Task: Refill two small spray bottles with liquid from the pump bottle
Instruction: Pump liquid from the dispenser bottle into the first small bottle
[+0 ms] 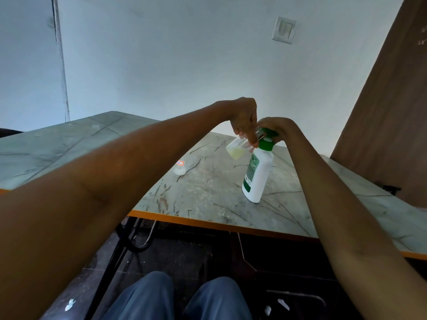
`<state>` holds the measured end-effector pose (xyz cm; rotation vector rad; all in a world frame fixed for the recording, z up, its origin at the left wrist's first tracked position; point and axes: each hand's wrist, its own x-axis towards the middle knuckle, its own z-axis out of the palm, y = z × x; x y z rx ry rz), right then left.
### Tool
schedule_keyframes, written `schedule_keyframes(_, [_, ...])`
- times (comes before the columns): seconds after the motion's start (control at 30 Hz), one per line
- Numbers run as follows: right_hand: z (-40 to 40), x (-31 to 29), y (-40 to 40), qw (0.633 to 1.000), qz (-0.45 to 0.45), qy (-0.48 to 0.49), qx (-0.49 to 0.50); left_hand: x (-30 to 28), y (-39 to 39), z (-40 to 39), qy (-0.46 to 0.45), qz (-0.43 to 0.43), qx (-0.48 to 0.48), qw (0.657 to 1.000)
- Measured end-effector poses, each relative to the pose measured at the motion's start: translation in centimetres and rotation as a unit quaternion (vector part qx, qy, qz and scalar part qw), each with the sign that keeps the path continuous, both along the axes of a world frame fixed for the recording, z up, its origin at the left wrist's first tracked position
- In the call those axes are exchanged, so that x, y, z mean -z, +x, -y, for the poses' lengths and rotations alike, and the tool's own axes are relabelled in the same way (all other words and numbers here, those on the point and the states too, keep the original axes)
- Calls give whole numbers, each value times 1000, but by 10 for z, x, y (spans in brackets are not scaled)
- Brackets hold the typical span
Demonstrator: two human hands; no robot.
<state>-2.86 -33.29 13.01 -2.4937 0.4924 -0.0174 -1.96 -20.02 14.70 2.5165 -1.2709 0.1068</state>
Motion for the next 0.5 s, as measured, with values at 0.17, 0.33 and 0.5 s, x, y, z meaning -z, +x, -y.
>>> schedule_keyframes(0.17, [-5, 5, -3, 1000, -20, -16, 3, 5, 0, 1, 4, -4, 5, 1000])
schedule_keyframes(0.33, [-10, -5, -3, 999, -4, -49, -10, 1, 1, 0, -6, -1, 0, 1000])
schedule_keyframes(0.5, [-8, -6, -3, 999, 1, -40, -5, 0, 0, 0, -7, -3, 2, 1000])
